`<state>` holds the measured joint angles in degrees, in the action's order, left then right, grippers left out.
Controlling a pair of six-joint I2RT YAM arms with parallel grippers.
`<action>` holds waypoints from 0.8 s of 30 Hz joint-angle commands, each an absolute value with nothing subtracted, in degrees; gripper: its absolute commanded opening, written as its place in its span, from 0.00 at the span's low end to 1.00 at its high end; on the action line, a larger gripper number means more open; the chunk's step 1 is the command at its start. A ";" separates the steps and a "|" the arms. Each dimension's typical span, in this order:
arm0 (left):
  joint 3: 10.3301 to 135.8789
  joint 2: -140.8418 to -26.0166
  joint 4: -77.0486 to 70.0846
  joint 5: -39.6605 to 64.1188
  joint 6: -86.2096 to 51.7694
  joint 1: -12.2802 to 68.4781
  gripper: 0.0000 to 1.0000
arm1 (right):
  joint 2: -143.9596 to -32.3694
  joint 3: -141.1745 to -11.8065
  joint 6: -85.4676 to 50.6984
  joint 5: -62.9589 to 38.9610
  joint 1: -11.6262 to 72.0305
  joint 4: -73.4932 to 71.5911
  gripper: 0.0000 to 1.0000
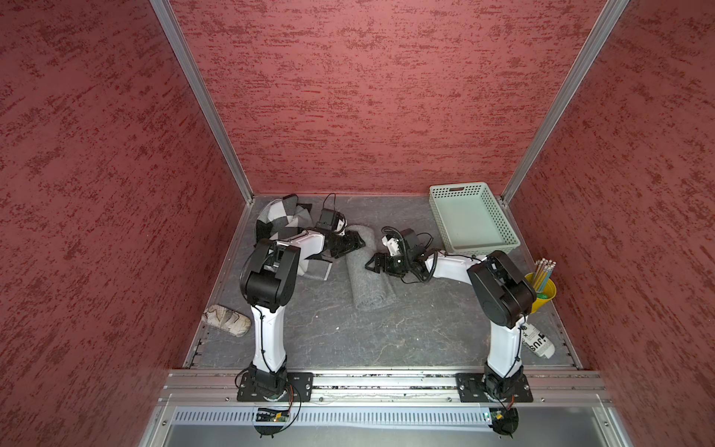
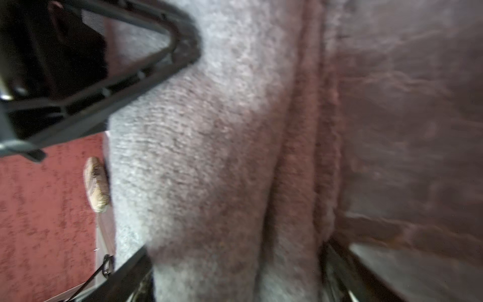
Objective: Roll up the scarf and place it into the basket
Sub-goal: Pick up the scarf at the center of the board.
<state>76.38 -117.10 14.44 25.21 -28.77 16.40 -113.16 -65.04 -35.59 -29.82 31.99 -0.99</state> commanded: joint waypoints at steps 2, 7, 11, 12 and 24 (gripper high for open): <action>74.89 -118.39 13.51 22.51 -31.30 16.44 0.73 | -118.22 -62.49 -40.61 -33.04 33.11 -4.92 0.82; 74.79 -118.30 12.98 21.98 -32.53 16.44 0.70 | -120.79 -61.32 -43.93 -33.95 33.49 -8.73 0.63; 74.64 -117.89 12.82 21.72 -33.10 16.52 0.70 | -122.05 -61.02 -45.83 -34.56 33.59 -11.07 0.45; 74.39 -117.55 12.57 21.63 -33.46 16.52 0.70 | -122.37 -61.00 -46.26 -34.64 33.57 -11.77 0.39; 72.20 -101.30 13.27 25.65 -35.49 10.03 0.81 | -120.40 -61.26 -47.67 -42.24 30.82 -26.24 0.00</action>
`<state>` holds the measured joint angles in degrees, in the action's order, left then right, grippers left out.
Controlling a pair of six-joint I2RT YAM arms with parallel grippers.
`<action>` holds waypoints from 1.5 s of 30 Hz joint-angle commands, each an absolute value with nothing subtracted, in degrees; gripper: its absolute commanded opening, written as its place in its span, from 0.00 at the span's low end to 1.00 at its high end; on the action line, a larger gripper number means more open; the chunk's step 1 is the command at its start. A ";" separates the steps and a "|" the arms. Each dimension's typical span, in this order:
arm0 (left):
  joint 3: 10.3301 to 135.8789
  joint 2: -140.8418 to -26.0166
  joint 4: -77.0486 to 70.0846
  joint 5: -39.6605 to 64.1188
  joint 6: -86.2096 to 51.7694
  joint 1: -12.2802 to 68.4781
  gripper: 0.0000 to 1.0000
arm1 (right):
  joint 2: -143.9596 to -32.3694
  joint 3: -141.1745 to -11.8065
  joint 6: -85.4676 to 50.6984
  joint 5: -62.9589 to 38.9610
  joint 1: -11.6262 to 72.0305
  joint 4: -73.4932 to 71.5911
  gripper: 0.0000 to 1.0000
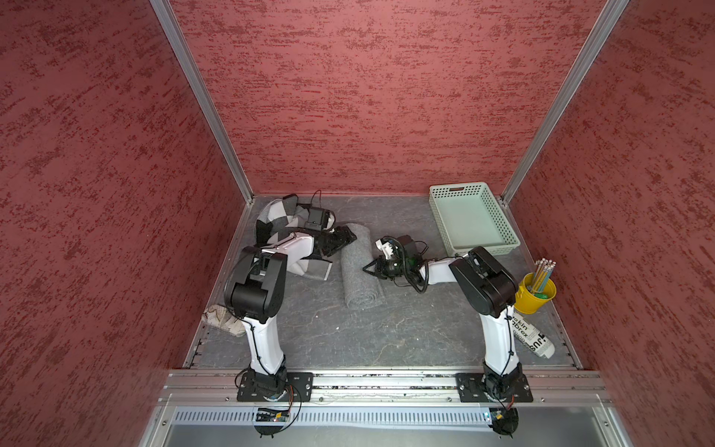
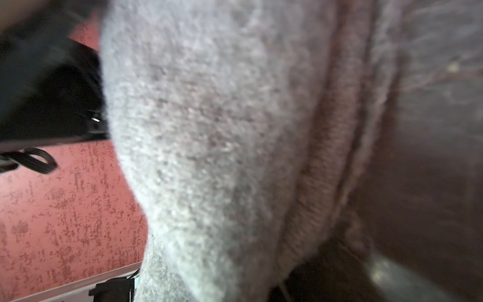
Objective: Roll up the scarf and place it into the basket
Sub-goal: Pick up the scarf at the center of the board, then place the scarf in the basket.
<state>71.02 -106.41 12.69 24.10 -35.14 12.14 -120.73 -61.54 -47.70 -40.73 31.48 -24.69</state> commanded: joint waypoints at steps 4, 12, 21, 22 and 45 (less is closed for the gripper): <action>71.28 -95.09 14.67 25.76 -35.42 7.15 0.89 | -117.75 -63.40 -45.35 -44.19 30.03 -24.46 0.00; 68.20 -83.56 16.45 24.51 -35.38 2.56 1.00 | -110.68 -64.73 -48.63 -50.89 25.84 -28.87 0.00; 66.24 -79.94 17.64 23.14 -35.08 2.37 1.00 | -104.05 -72.63 -40.72 -53.66 18.11 -14.85 0.00; 66.12 -79.89 17.36 23.61 -35.12 2.37 1.00 | -103.19 -74.12 -38.77 -53.40 16.70 -11.78 0.00; 63.36 -77.23 19.13 26.02 -32.98 2.43 1.00 | -103.43 -91.67 -6.83 -8.17 -5.03 19.33 0.00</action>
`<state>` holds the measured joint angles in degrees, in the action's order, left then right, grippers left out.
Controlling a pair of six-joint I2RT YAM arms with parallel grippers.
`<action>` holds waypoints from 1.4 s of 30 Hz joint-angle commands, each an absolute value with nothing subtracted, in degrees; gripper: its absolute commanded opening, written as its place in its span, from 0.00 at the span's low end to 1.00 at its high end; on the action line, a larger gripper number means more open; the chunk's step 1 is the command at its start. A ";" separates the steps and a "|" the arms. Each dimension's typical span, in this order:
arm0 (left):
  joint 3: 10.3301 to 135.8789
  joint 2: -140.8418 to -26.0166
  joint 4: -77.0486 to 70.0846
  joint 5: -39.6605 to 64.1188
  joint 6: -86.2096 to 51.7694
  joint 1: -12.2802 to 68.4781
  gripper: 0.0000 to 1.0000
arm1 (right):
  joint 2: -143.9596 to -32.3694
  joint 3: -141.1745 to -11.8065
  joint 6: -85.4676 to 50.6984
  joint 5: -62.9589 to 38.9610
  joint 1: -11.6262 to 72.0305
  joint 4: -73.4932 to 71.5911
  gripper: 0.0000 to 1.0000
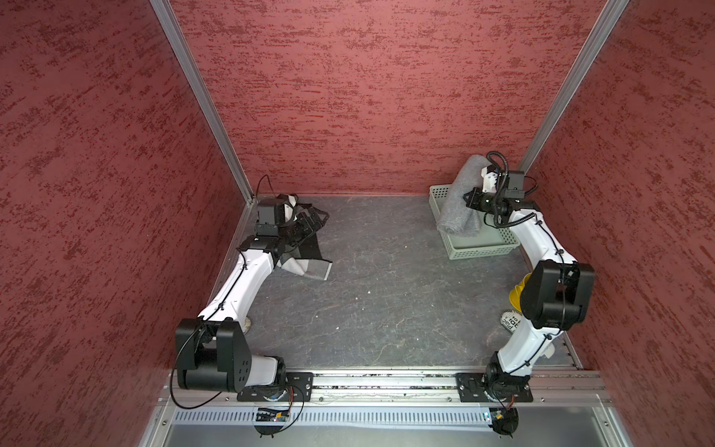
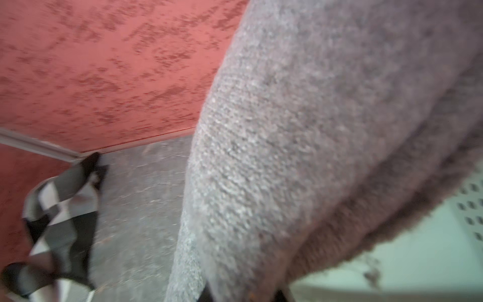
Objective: Roll up the scarf and place it into the basket
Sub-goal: Place the scarf in the basket.
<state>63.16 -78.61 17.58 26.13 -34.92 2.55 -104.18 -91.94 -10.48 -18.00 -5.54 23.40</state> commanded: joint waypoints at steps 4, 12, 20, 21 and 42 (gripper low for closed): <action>63.51 -77.15 20.12 25.85 -31.89 2.37 1.00 | -104.66 -90.87 -5.06 -1.78 -5.02 17.88 0.00; 63.26 -77.26 19.87 25.40 -31.73 2.28 0.99 | -110.06 -92.55 -1.16 -2.63 -4.43 23.16 0.00; 63.23 -78.27 19.26 25.90 -31.90 2.29 0.99 | -112.41 -94.55 1.56 -18.14 -3.32 30.88 0.00; 63.28 -78.27 19.19 25.97 -31.99 2.29 1.00 | -112.85 -95.23 1.58 -20.81 -3.25 31.69 0.00; 62.57 -77.77 19.73 25.02 -31.85 2.20 1.00 | -131.68 -102.06 -1.45 -43.62 -3.96 39.78 0.07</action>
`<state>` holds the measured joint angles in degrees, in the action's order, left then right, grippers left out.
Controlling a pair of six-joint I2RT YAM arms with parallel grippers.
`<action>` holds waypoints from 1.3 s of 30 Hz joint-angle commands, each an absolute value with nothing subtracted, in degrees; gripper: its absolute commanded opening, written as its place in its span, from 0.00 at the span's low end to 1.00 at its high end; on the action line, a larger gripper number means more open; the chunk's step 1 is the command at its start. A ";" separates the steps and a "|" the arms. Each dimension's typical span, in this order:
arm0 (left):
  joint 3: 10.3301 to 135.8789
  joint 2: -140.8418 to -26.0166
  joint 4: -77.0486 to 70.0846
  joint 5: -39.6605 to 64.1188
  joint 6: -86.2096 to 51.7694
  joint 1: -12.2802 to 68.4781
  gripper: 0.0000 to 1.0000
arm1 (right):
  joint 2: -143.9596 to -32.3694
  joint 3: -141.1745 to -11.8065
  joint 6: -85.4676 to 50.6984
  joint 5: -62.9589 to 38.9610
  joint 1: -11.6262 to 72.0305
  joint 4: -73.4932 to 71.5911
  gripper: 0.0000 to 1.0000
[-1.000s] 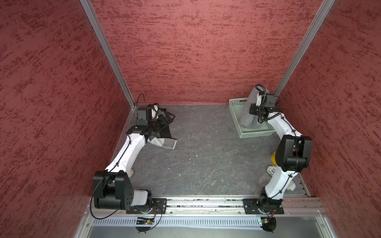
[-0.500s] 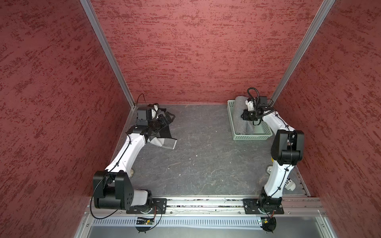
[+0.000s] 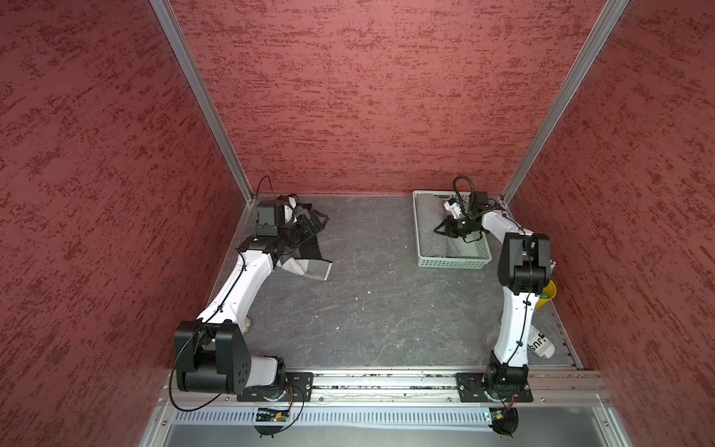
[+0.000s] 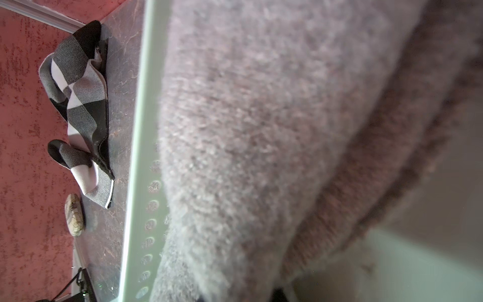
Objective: Roll up the scarf and place it into the basket
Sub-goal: Place the scarf in the basket.
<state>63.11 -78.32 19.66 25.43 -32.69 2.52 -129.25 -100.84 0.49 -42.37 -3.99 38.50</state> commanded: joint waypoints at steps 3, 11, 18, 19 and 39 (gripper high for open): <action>62.40 -77.99 19.61 25.18 -31.82 2.19 1.00 | -133.15 -101.23 -3.73 -36.97 -3.96 40.23 0.26; 63.53 -78.97 19.69 23.43 -31.13 4.43 1.00 | -122.89 -95.37 -7.95 -27.24 -3.94 35.66 0.69; 65.17 -84.52 17.22 17.54 -31.15 17.90 1.00 | -108.77 -87.74 -13.95 -18.61 -3.50 32.16 0.75; 65.21 -86.02 15.88 17.07 -31.82 19.98 1.00 | -106.73 -85.71 -14.46 -18.36 -3.10 31.24 0.75; 84.47 -117.59 4.05 25.28 -40.18 35.11 0.87 | -110.43 -75.06 -10.74 -5.31 6.35 34.89 0.28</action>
<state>83.00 -115.79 6.31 23.97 -39.03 34.96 -107.33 -74.43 -11.97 -10.37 6.66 31.77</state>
